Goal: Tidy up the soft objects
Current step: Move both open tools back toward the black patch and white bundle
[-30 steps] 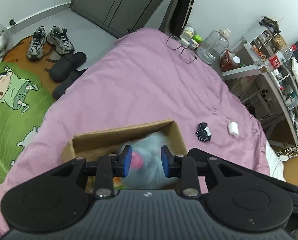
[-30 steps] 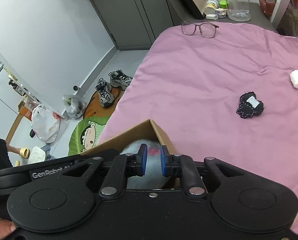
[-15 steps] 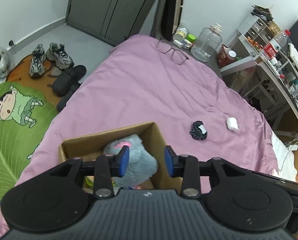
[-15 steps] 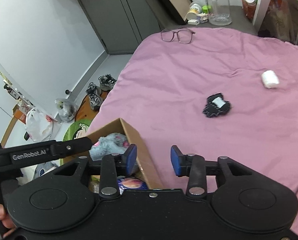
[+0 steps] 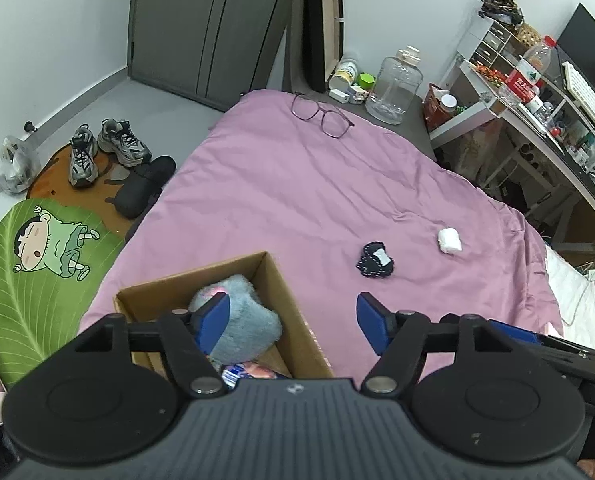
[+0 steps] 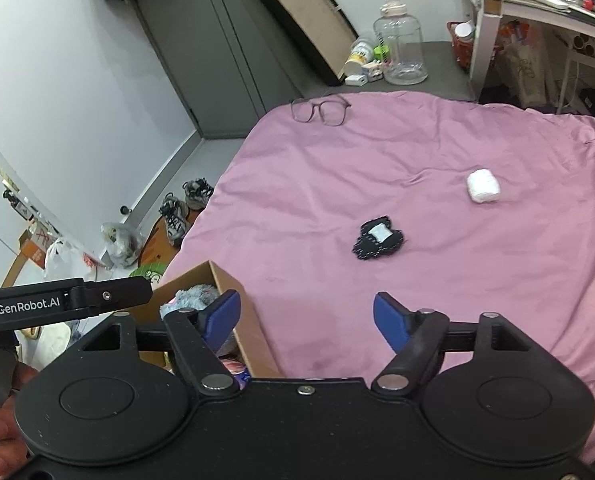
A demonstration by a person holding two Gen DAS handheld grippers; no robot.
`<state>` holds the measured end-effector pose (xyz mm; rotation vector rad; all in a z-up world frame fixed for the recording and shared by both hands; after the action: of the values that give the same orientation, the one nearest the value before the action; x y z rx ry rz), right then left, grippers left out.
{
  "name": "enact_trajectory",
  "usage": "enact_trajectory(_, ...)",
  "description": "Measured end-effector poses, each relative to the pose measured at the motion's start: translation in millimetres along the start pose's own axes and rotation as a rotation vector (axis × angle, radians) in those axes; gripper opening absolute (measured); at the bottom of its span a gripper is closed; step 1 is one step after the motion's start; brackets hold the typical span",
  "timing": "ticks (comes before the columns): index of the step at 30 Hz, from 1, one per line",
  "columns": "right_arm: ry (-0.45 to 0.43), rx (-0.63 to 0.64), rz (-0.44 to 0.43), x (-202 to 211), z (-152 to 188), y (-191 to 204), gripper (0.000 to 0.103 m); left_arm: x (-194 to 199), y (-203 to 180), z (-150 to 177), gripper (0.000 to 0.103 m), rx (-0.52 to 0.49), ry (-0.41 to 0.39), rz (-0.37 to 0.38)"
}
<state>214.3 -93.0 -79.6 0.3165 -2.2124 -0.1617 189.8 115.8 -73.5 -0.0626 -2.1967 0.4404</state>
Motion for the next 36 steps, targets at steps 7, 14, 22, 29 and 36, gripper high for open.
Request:
enact_trajectory(7, -0.04, -0.03, 0.004, 18.7, -8.1, -22.7, 0.092, 7.5, -19.3, -0.5, 0.072, -0.014, -0.001, -0.027)
enact_trajectory(14, -0.066, -0.073, 0.003, 30.8, -11.4, -51.1, 0.095, 13.1, -42.2, -2.8, 0.077, -0.03, -0.015, -0.054)
enact_trajectory(22, -0.077, -0.103, 0.001, 41.5, -13.0, -82.4, 0.096, 11.6, -71.2, -5.6, 0.078, -0.035, -0.017, -0.06)
enact_trajectory(29, -0.069, -0.097, -0.002, 40.7, -16.1, -104.0, 0.098, -1.7, -95.4, -4.7, 0.079, -0.062, 0.0, -0.068)
enact_trajectory(36, -0.056, -0.09, -0.003, 31.5, -19.4, -123.6, 0.099, -27.7, -119.3, -0.4, 0.079, -0.087, 0.047, -0.054)
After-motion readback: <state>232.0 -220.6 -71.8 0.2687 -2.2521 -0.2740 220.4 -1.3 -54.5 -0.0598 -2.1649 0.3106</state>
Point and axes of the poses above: each gripper's, at about its wrist camera, not at the fingertips, and x roughly against the way its jaws point, y to its left, z to its underside, the point moved 4 cm from there along -x, roughly the way its jaws point, and after that the axes turned 4 degrees about z, right-handed, at the moved point
